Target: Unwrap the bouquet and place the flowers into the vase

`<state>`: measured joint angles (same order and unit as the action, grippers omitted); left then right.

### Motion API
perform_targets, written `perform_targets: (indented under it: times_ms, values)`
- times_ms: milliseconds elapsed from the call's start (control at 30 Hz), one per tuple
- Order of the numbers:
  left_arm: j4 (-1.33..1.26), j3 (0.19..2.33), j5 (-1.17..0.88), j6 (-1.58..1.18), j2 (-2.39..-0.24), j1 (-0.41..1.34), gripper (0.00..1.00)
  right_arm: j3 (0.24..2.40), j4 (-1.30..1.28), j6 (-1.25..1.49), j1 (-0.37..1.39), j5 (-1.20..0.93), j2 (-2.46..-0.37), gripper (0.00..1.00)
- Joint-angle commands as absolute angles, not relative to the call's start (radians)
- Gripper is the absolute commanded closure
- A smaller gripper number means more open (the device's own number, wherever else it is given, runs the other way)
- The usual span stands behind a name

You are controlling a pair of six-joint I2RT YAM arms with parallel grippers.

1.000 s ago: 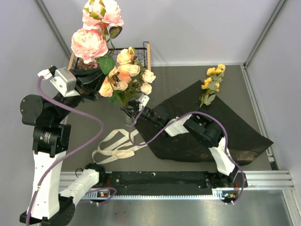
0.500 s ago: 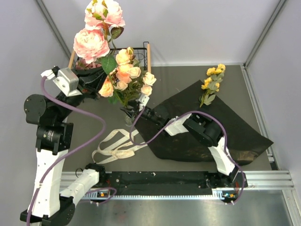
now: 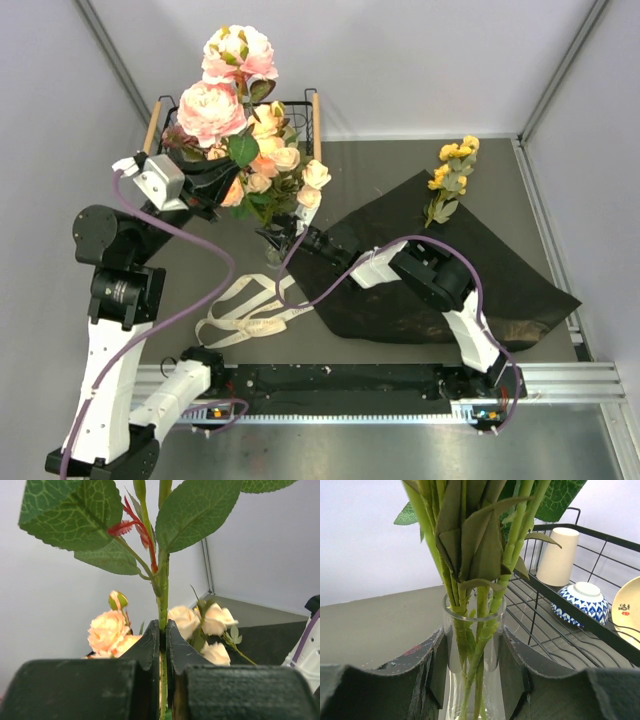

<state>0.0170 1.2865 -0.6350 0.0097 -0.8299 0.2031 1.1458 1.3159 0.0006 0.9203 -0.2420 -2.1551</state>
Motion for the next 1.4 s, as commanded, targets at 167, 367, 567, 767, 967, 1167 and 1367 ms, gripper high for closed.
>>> perform_targets:
  times_ms: [167,367,567,767,967,1167,1367]
  values:
    - [-0.044,1.119,-0.611,-0.026,-0.765,0.204,1.00,1.187,1.368,0.023,0.913,-0.262,-2.180,0.98]
    - [-0.052,1.025,-0.615,-0.043,-0.755,0.204,1.00,1.189,1.356,0.021,0.913,-0.264,-2.175,1.00]
    - [-0.127,0.869,-0.578,-0.101,-0.707,0.204,1.00,1.192,1.344,0.025,0.911,-0.264,-2.178,1.00]
    - [-0.164,0.747,-0.551,-0.140,-0.672,0.206,1.00,1.197,1.338,0.029,0.913,-0.262,-2.180,1.00]
    - [-0.167,0.695,-0.529,-0.153,-0.684,0.206,1.00,1.203,1.333,0.031,0.911,-0.259,-2.186,1.00]
    - [-0.164,0.679,-0.509,-0.170,-0.675,0.209,1.00,1.207,1.330,0.037,0.911,-0.256,-2.189,0.96]
    - [-0.143,0.729,-0.514,-0.161,-0.703,0.209,1.00,1.219,1.324,0.046,0.910,-0.247,-2.189,0.81]
